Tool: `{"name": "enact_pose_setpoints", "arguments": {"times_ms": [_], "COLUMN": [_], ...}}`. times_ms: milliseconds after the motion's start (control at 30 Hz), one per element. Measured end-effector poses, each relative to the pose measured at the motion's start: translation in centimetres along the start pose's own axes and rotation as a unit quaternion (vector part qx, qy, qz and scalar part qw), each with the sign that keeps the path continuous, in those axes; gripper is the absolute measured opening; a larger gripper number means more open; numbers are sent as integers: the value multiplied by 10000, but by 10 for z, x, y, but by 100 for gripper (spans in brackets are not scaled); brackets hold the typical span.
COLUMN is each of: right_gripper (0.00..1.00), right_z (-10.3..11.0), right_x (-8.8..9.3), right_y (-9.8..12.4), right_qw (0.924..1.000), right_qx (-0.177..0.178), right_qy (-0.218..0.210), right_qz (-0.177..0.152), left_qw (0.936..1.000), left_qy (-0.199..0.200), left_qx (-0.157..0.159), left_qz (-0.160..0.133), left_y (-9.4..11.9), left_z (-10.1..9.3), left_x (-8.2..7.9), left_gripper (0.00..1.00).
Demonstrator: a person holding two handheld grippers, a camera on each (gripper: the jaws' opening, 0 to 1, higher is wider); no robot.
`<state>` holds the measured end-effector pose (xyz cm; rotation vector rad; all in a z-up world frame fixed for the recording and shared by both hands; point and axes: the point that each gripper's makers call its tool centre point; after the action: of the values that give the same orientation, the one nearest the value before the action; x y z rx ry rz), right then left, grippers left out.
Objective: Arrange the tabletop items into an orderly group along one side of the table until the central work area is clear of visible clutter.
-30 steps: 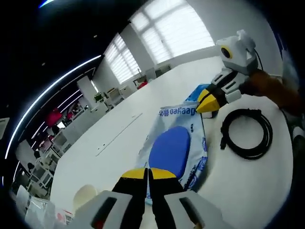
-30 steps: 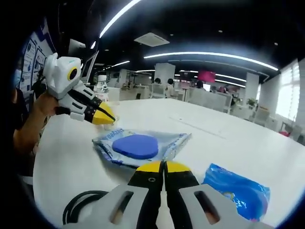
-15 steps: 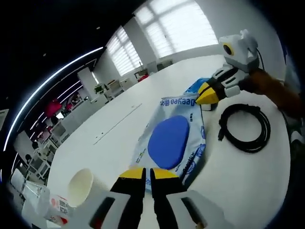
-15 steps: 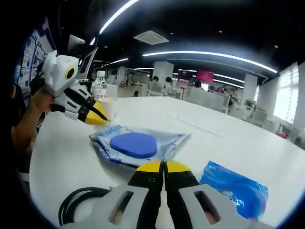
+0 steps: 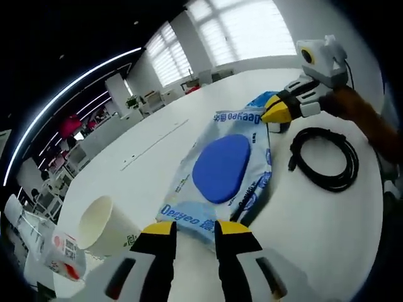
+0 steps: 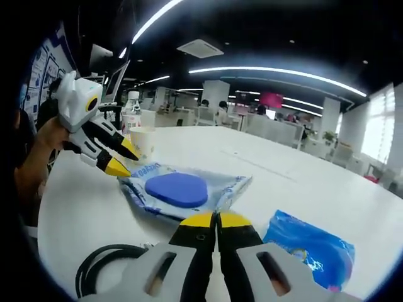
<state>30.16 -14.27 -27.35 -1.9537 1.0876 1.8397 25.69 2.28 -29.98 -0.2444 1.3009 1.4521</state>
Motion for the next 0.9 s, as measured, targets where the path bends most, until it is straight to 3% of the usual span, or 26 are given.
{"name": "enact_pose_setpoints", "arguments": {"times_ms": [233,900], "right_gripper": [0,0], "right_z": [-1,3], "right_x": [2,6], "right_y": [-1,-2], "right_qw": [10000,10000], "right_qx": [-1,-25], "right_qy": [7,54], "right_qz": [5,61], "left_qw": [9997,9984], "left_qy": [191,355], "left_qx": [92,381], "left_qz": [134,227], "left_y": [-4,-11], "left_z": [-2,-10], "left_x": [8,10], "left_gripper": [26,21]}}
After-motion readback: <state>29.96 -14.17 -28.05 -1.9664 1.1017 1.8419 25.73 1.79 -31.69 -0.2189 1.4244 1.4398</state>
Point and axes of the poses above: the point that each gripper's makers call its tool centre point, and the gripper's own axes: y roughly backward along the fingers, z roughly to its left, x roughly out of its underside
